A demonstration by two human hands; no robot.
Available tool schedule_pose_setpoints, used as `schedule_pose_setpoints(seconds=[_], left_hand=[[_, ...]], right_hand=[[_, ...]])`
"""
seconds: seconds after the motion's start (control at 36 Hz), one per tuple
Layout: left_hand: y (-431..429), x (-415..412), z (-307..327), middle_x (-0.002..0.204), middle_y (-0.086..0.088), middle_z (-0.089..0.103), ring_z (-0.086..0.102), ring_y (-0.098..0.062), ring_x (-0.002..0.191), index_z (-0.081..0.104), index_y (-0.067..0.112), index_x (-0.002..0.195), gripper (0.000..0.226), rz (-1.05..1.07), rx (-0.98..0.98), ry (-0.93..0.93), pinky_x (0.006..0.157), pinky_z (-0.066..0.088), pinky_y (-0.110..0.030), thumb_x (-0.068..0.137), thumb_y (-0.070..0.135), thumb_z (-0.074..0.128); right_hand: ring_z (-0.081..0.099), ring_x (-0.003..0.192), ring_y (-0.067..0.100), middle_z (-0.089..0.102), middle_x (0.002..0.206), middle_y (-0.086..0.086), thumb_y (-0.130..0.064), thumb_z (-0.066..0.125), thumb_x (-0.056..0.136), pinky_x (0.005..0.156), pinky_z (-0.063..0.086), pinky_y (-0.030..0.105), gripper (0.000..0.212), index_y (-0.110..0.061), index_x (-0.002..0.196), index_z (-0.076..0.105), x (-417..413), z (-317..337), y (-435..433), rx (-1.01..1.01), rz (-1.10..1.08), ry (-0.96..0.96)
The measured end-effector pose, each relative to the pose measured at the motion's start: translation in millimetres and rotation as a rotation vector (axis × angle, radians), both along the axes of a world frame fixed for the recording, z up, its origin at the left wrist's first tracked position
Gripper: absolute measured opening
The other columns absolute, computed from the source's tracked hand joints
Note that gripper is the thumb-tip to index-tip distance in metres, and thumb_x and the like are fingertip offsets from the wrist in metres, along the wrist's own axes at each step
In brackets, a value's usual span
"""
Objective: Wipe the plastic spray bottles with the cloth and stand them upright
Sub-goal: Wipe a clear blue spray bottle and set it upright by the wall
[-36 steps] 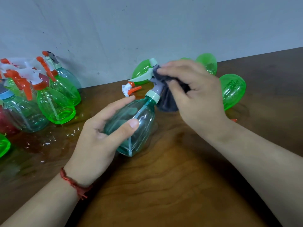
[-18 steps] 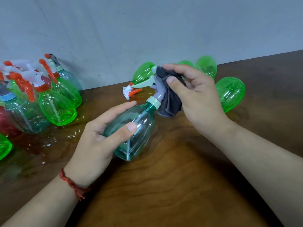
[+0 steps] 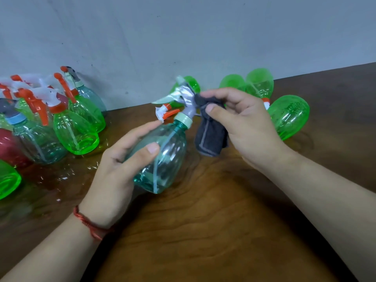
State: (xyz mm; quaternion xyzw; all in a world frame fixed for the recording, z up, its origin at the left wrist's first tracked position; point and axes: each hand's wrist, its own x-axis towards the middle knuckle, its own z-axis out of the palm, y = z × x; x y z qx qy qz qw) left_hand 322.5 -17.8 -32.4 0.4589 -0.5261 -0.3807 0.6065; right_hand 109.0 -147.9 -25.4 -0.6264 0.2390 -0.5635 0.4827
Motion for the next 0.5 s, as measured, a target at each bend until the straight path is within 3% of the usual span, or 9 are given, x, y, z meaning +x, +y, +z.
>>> schedule_pose_setpoints(seconds=[0.11,0.22,0.28,0.36,0.42,0.5], left_hand=[[-5.4,7.6,1.4,0.137,-0.006,0.073,0.073,-0.032,0.120,0.069,0.023,0.140,0.048,0.105,-0.020,0.004,0.092,0.063,-0.042,0.093,0.024,0.066],[-8.1,11.7,1.0,0.141,-0.002,0.069,0.069,-0.030,0.126,0.064,0.031,0.144,0.055,0.174,-0.057,-0.123,0.101,0.058,-0.055,0.090,0.042,0.073],[-8.3,10.5,-2.6,0.141,0.000,0.068,0.069,-0.026,0.126,0.060,0.032,0.146,0.061,0.176,-0.054,-0.151,0.100,0.059,-0.050,0.088,0.048,0.074],[-8.8,8.0,-7.7,0.139,0.007,0.069,0.068,-0.011,0.126,0.053,0.027,0.150,0.065,0.202,-0.043,-0.152,0.097,0.057,-0.025,0.091,0.046,0.074],[-9.4,9.0,-9.0,0.138,0.006,0.069,0.068,-0.013,0.126,0.053,0.025,0.148,0.061,0.172,-0.007,-0.135,0.100,0.056,-0.031,0.094,0.048,0.069],[-9.8,11.3,-7.2,0.126,0.000,0.075,0.074,-0.020,0.110,0.058,0.018,0.142,0.047,0.035,0.059,0.054,0.086,0.062,-0.036,0.098,0.036,0.059]], right_hand=[[0.074,0.099,0.002,0.081,0.103,-0.009,0.005,0.070,0.096,0.089,0.052,0.019,0.026,-0.016,0.106,0.081,-1.8,-3.1,-1.8,-0.014,-0.024,0.217],[0.075,0.105,0.004,0.081,0.107,-0.010,0.005,0.069,0.096,0.094,0.053,0.021,0.028,-0.017,0.109,0.080,0.2,-5.6,4.2,0.030,-0.005,0.207],[0.074,0.110,0.008,0.081,0.113,-0.004,0.008,0.067,0.097,0.101,0.054,0.024,0.031,-0.014,0.115,0.079,6.1,-8.7,14.1,0.087,0.119,0.183],[0.072,0.118,0.017,0.079,0.121,0.002,0.010,0.063,0.097,0.111,0.052,0.036,0.036,-0.014,0.122,0.077,14.3,-14.2,24.2,0.162,0.259,0.170],[0.071,0.122,0.018,0.078,0.124,0.001,0.011,0.062,0.098,0.112,0.051,0.036,0.039,-0.014,0.125,0.075,15.6,-13.9,26.3,0.186,0.283,0.155],[0.071,0.122,0.017,0.078,0.125,0.001,0.011,0.060,0.100,0.110,0.052,0.033,0.039,-0.013,0.127,0.073,15.7,-12.9,29.2,0.201,0.287,0.146]])
